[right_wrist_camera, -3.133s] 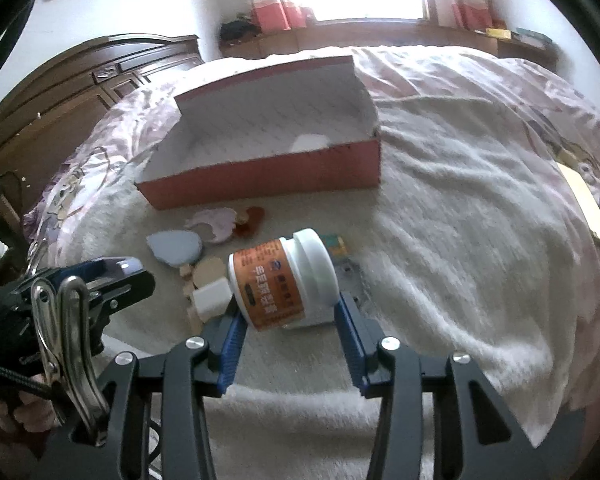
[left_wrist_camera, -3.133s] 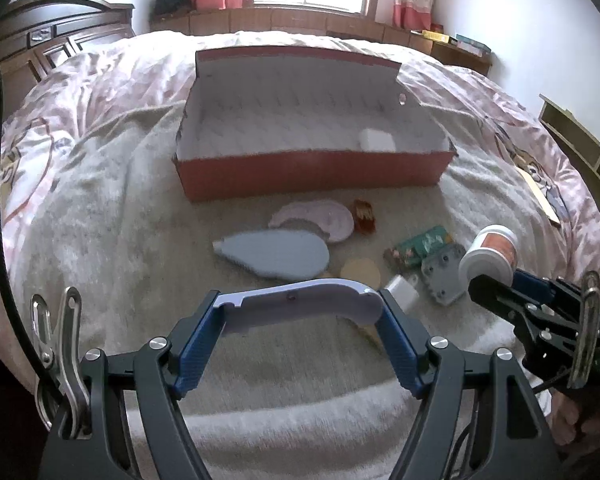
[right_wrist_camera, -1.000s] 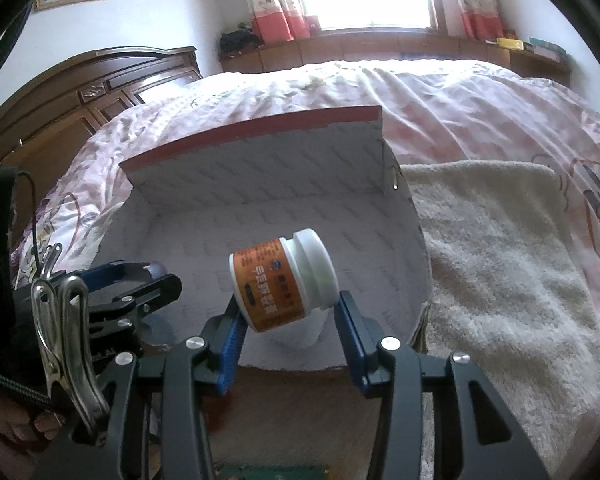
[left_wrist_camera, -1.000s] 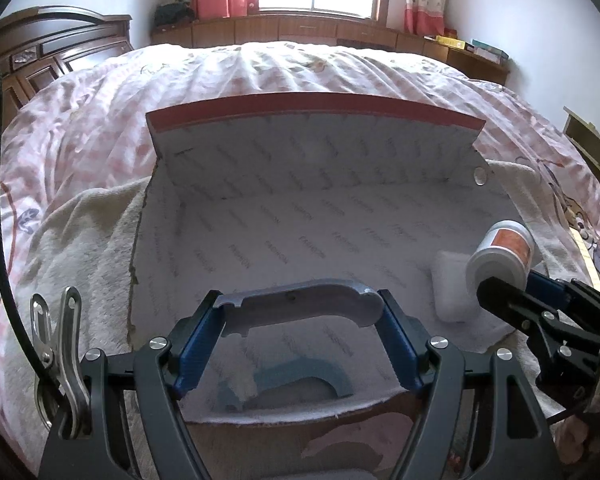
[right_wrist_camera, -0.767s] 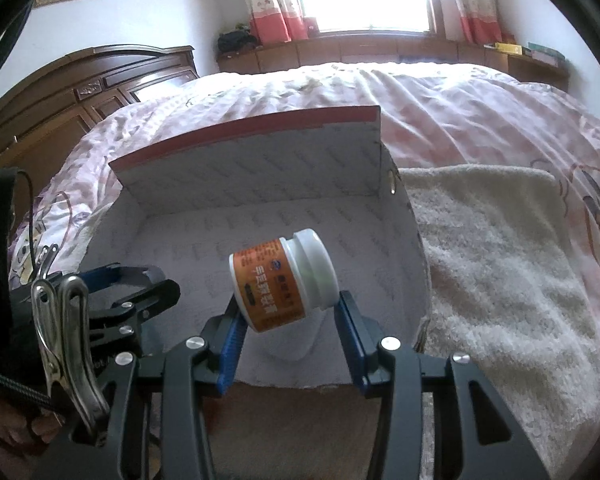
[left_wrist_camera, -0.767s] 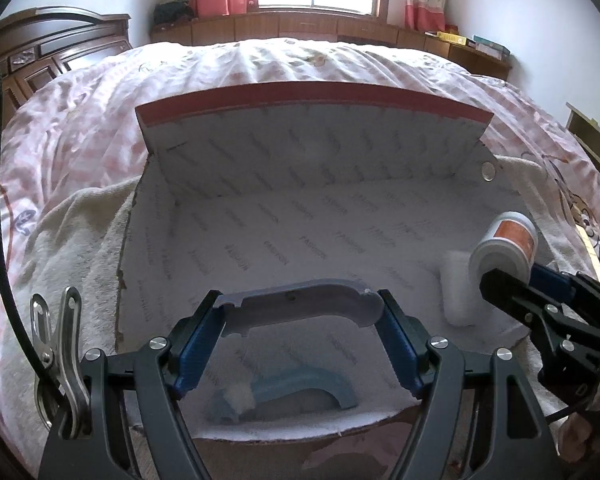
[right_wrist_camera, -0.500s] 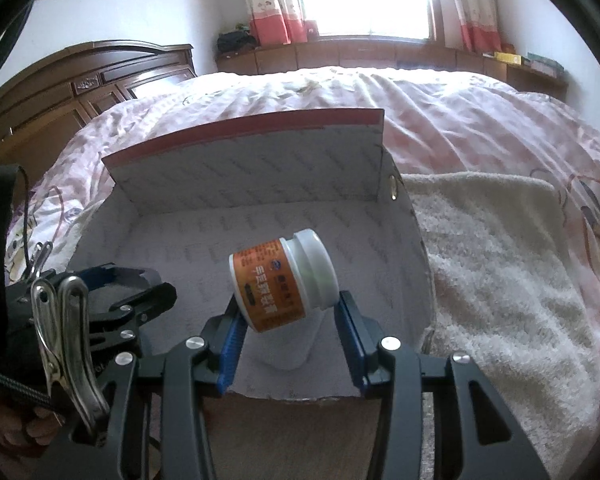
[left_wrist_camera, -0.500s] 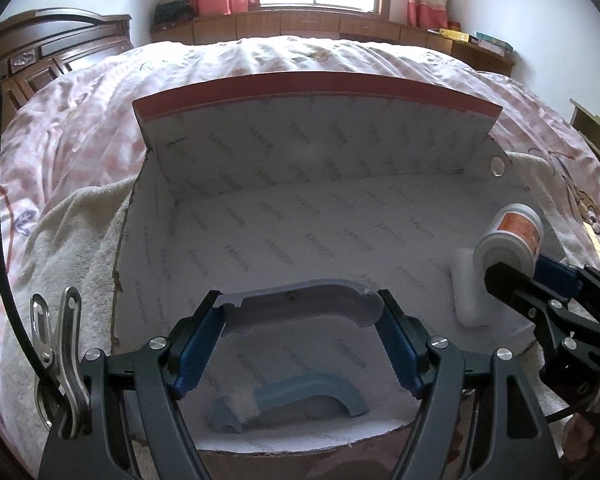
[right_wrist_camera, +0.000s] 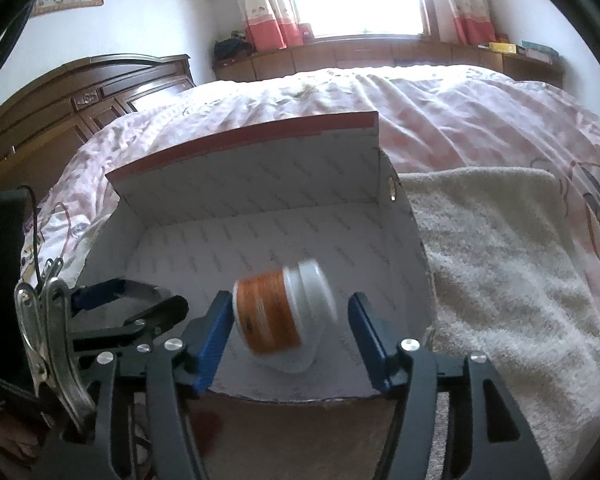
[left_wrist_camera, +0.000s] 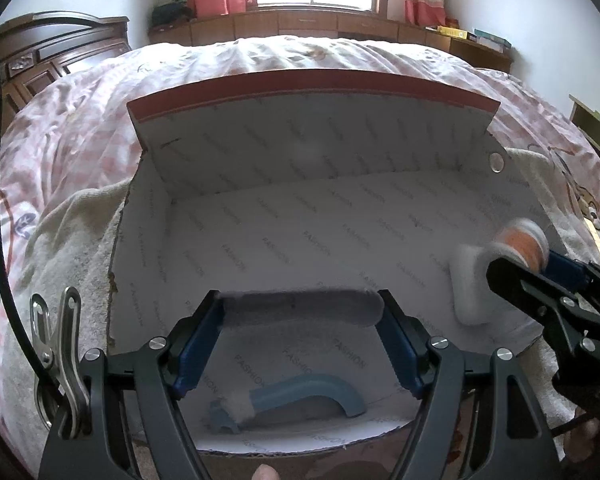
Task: Organize rigid objects
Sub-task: 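Carry the lilac piece and white jar into the box and release both, then withdraw both grippers from the box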
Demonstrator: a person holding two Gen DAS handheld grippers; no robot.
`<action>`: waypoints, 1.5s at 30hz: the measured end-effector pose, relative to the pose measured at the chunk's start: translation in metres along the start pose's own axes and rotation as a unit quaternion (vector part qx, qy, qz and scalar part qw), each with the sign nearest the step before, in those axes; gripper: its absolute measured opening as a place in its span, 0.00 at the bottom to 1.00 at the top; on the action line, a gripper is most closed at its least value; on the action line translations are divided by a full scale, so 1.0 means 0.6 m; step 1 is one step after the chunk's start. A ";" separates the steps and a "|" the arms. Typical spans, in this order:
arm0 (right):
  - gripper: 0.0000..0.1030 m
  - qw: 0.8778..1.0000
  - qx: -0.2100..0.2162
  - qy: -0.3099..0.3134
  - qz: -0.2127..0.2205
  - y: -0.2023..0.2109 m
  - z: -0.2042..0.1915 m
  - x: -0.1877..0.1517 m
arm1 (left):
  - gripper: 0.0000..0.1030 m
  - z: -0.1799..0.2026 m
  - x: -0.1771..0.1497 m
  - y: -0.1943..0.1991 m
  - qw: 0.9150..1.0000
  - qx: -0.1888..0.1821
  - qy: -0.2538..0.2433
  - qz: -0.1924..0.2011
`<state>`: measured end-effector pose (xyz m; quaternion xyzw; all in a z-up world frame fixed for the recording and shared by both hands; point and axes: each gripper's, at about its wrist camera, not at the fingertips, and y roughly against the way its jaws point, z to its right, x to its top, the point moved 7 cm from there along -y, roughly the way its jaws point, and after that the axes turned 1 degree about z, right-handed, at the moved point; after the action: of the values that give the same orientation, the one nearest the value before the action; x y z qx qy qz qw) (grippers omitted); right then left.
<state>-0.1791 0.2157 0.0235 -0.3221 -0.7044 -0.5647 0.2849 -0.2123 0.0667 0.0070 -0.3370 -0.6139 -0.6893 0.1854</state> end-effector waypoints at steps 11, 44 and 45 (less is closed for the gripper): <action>0.72 1.000 -0.006 -0.010 0.012 0.014 0.007 0.004 | 0.75 -0.001 0.006 0.014 1.000 -0.005 0.002 0.011; 0.72 0.999 0.013 -0.027 0.014 0.088 -0.006 -0.036 | 0.75 0.004 -0.034 0.093 1.000 -0.008 0.008 0.014; 0.72 0.999 0.013 -0.028 0.013 0.091 -0.006 -0.040 | 0.75 0.005 -0.037 0.096 1.000 -0.009 0.007 0.015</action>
<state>-0.1219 0.2176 0.0392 -0.3432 -0.7150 -0.5425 0.2770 -0.1576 0.0559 0.0335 -0.3426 -0.6015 -0.6942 0.1972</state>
